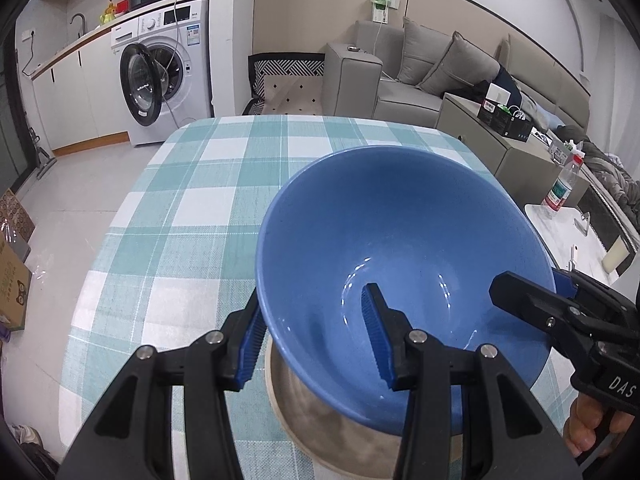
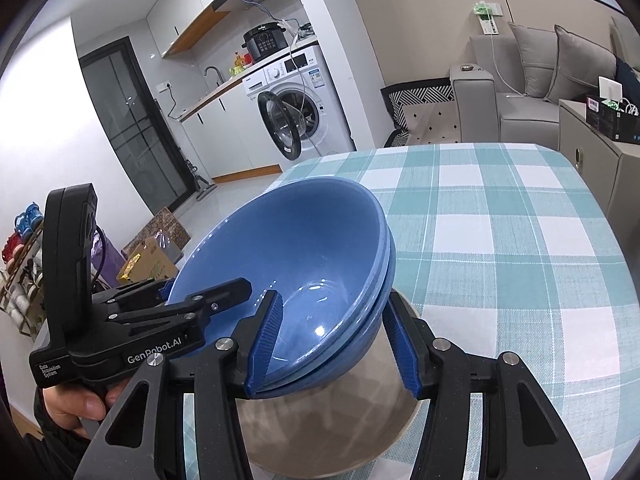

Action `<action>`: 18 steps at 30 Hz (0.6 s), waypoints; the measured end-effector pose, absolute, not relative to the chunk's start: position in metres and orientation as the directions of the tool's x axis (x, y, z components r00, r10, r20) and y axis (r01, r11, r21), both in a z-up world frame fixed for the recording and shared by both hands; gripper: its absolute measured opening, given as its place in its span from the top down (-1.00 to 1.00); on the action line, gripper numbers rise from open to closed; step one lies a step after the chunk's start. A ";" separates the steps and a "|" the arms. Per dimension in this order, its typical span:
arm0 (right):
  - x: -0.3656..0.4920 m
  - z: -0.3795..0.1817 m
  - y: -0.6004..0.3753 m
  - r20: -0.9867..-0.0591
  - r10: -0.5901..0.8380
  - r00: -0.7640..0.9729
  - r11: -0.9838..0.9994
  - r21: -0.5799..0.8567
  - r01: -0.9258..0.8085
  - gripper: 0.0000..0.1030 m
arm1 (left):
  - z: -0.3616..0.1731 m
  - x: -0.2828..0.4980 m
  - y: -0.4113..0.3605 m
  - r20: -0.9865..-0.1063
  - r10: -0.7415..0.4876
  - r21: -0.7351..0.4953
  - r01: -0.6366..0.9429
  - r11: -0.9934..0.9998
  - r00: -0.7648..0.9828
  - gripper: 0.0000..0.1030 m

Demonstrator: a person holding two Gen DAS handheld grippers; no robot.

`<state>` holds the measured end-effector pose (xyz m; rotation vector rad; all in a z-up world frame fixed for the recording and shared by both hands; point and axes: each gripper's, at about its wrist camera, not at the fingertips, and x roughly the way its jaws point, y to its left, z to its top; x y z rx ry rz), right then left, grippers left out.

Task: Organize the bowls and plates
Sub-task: 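Lift the blue bowl stack with both grippers and carry it over the cream plates, then lower the bowl stack onto the cream plates and open both grippers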

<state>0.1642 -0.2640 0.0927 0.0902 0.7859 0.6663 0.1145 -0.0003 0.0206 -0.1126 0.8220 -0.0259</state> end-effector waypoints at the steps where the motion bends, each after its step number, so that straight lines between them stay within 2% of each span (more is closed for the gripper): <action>1: 0.164 0.093 -0.264 -0.628 0.585 0.514 0.794 0.314 -0.521 -0.03 | 0.019 0.115 -0.001 -0.733 -0.069 -0.111 -0.020 0.994 0.677 0.12; 18: 0.170 0.086 -0.270 -0.627 0.596 0.502 0.791 0.348 -0.503 -0.08 | 0.019 0.118 -0.001 -0.732 -0.105 -0.140 0.002 0.990 0.673 0.06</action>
